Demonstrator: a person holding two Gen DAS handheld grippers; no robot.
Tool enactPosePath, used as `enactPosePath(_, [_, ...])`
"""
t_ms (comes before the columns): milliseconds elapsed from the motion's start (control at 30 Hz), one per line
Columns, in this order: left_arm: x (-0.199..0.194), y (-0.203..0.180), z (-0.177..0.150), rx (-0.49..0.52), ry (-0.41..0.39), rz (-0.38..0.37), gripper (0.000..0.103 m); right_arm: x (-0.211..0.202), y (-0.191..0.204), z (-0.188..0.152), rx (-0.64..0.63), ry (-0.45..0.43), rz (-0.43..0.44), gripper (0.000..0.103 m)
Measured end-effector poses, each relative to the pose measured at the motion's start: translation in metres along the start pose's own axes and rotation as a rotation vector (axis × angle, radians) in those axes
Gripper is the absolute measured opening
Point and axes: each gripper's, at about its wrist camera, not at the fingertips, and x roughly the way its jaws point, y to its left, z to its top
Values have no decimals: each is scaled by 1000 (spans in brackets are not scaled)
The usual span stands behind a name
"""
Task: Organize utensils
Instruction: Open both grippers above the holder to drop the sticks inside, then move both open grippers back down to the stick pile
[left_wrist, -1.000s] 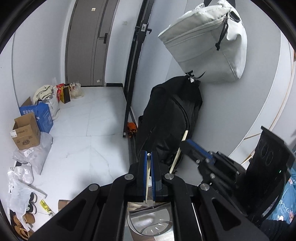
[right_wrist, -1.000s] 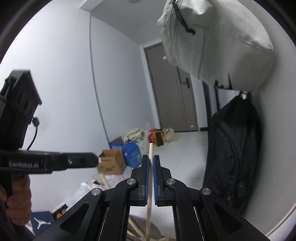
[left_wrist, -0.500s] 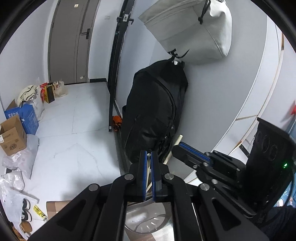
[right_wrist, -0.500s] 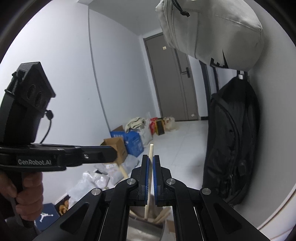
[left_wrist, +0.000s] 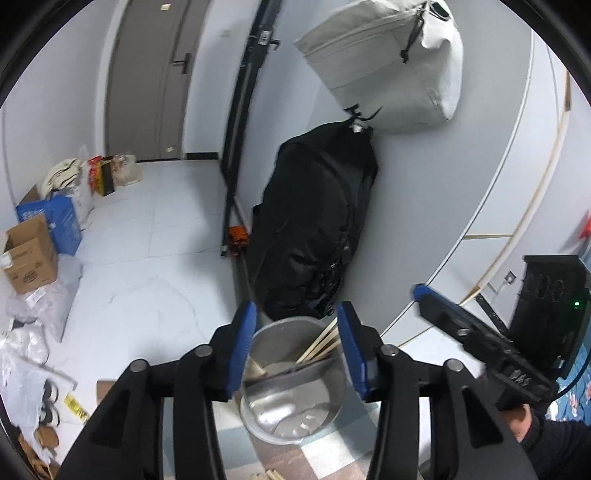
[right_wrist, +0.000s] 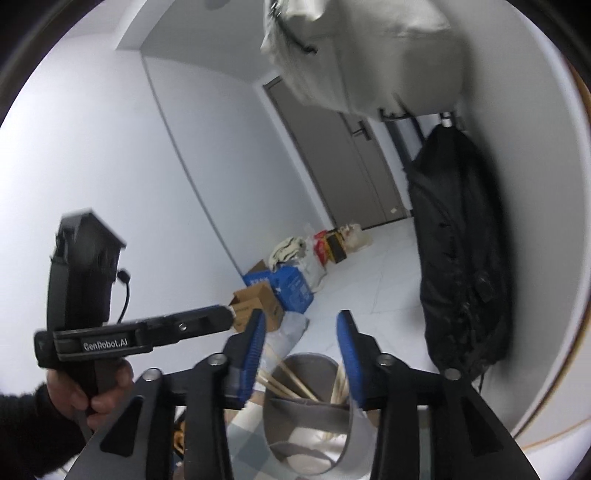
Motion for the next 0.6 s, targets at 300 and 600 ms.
enactPosePath(300, [-24,-3,-30,-58,-41,117,53,-40,9,-24,26,9,-57,69])
enactPosePath(600, [-51,-22,-58,-81,-125,219,70,-64,39,-49,-14,15,-81,81])
